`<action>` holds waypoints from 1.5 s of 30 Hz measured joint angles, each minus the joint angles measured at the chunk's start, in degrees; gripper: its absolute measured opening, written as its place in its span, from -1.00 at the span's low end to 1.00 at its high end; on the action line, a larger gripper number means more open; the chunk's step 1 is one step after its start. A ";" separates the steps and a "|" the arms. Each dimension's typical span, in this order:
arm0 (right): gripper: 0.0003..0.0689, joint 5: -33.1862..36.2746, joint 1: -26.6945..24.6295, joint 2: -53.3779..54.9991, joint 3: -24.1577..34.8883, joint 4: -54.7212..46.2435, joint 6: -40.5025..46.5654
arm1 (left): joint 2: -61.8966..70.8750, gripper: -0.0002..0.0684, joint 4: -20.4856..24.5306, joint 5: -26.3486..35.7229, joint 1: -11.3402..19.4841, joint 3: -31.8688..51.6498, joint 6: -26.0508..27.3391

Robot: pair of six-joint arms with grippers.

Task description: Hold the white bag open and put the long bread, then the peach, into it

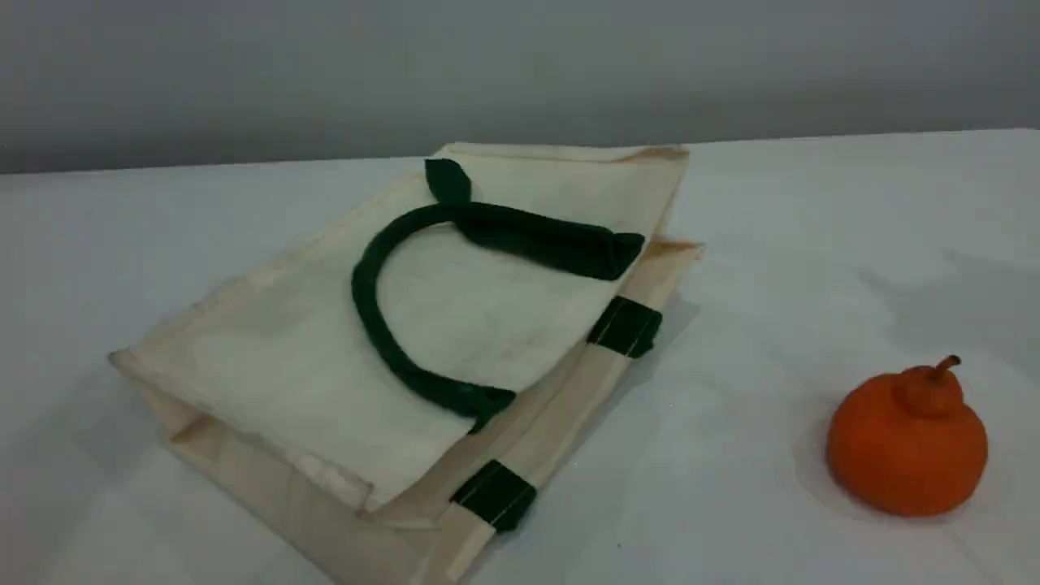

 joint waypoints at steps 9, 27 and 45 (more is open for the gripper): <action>0.71 6.63 0.00 -14.82 -0.17 -13.82 14.22 | -6.15 0.38 8.15 0.05 0.00 0.61 -5.35; 0.71 31.80 0.29 -49.77 -0.12 -30.61 34.88 | -34.36 0.38 10.95 0.01 0.00 17.81 -9.91; 0.71 36.87 0.29 -76.51 12.59 -29.46 38.91 | -80.94 0.38 10.16 -8.97 0.00 55.71 -14.31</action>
